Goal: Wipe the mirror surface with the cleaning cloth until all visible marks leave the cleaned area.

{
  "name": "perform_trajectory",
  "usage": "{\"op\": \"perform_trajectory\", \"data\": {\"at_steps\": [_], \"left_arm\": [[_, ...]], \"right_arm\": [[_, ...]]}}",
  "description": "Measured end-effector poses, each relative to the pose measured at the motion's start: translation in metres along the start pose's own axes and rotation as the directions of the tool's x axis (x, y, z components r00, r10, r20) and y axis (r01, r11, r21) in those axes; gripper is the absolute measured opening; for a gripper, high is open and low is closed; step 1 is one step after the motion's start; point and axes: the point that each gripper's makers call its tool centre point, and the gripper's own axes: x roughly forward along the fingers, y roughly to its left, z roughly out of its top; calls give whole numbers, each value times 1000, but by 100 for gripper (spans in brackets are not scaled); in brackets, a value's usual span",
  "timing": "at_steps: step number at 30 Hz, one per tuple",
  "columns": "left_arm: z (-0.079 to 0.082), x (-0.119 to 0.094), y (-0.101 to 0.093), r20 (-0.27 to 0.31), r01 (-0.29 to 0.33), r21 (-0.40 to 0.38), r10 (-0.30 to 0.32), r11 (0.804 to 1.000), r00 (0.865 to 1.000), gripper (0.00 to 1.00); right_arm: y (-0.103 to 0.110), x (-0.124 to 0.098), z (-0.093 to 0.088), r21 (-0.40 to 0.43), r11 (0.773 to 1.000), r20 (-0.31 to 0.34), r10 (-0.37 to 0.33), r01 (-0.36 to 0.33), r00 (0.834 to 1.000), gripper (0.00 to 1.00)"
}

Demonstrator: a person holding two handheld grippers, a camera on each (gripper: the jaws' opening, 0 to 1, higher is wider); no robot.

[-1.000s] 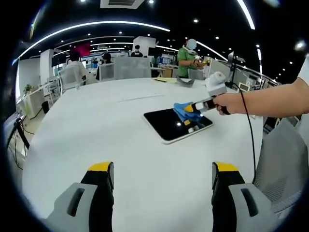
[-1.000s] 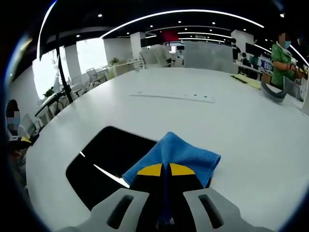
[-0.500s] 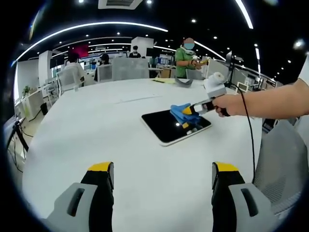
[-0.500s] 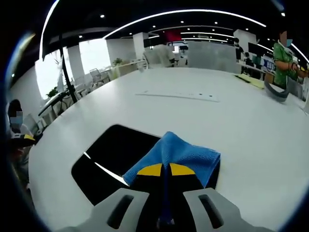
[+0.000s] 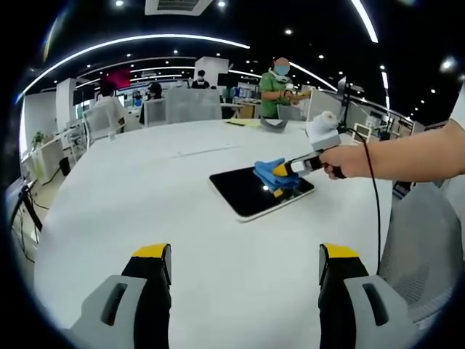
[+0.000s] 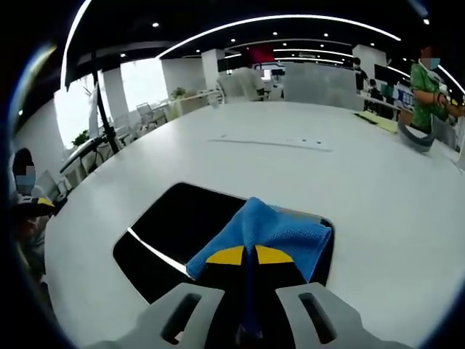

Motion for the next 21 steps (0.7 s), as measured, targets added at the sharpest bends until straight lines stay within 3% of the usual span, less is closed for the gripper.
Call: {"op": "perform_trajectory", "data": {"at_steps": [21], "left_arm": [[6, -1, -7, 22, 14, 9, -14, 1000, 1000, 84]], "right_arm": [[21, -17, -16, -18, 999, -11, 36, -36, 999, 0]]}}
